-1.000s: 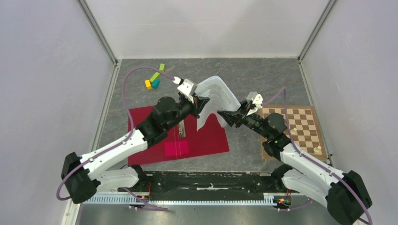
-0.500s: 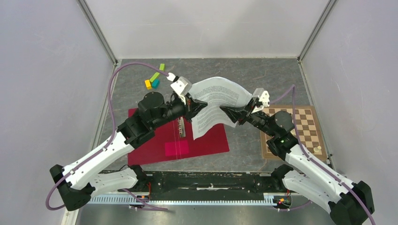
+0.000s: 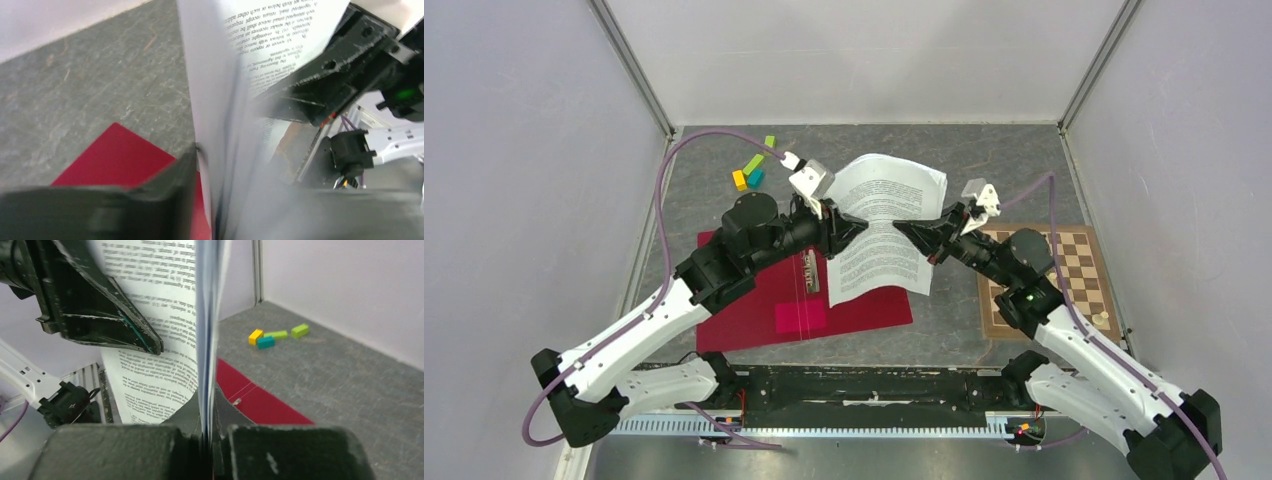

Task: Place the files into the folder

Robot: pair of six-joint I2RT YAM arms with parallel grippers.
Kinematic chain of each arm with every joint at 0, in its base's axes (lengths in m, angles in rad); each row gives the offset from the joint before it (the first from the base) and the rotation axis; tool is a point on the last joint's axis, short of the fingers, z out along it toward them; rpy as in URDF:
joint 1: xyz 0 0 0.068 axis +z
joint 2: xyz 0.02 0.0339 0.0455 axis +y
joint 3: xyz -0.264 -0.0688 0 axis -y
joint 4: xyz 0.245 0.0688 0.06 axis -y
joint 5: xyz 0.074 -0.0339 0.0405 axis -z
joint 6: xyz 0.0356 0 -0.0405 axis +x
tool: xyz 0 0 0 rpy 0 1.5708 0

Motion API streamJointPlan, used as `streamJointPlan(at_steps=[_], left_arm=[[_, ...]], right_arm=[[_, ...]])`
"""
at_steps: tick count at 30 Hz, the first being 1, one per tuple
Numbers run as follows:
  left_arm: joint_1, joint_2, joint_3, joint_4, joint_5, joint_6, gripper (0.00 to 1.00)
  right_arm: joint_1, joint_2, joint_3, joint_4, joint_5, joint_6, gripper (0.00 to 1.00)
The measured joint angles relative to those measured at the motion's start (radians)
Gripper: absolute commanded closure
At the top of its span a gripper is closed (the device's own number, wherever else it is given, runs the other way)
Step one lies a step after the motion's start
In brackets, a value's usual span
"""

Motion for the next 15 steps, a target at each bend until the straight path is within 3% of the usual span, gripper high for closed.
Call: streamJointPlan(at_steps=[2,4,9,15], left_arm=[[0.0,0.019,0.02,-0.021,-0.051,-0.011,0.4],[-0.001,0.039,0.049,-0.066,-0.159,-0.042,0.38],[0.033,0.082,0.103,-0.212,-0.453,-0.159,0.39],[0.163,0.175,0.035,-0.285,-0.54,-0.315,0.49]], right_arm=[[0.0,0.035,0.031,-0.045,0.001,0.02,1.0],[0.001,0.091,0.075,-0.104,0.004,0.042,1.0],[0.001,0.285,0.166,-0.214,0.021,0.116,1.0],[-0.01,0.635,0.209,-0.238,0.008,0.224,1.0]])
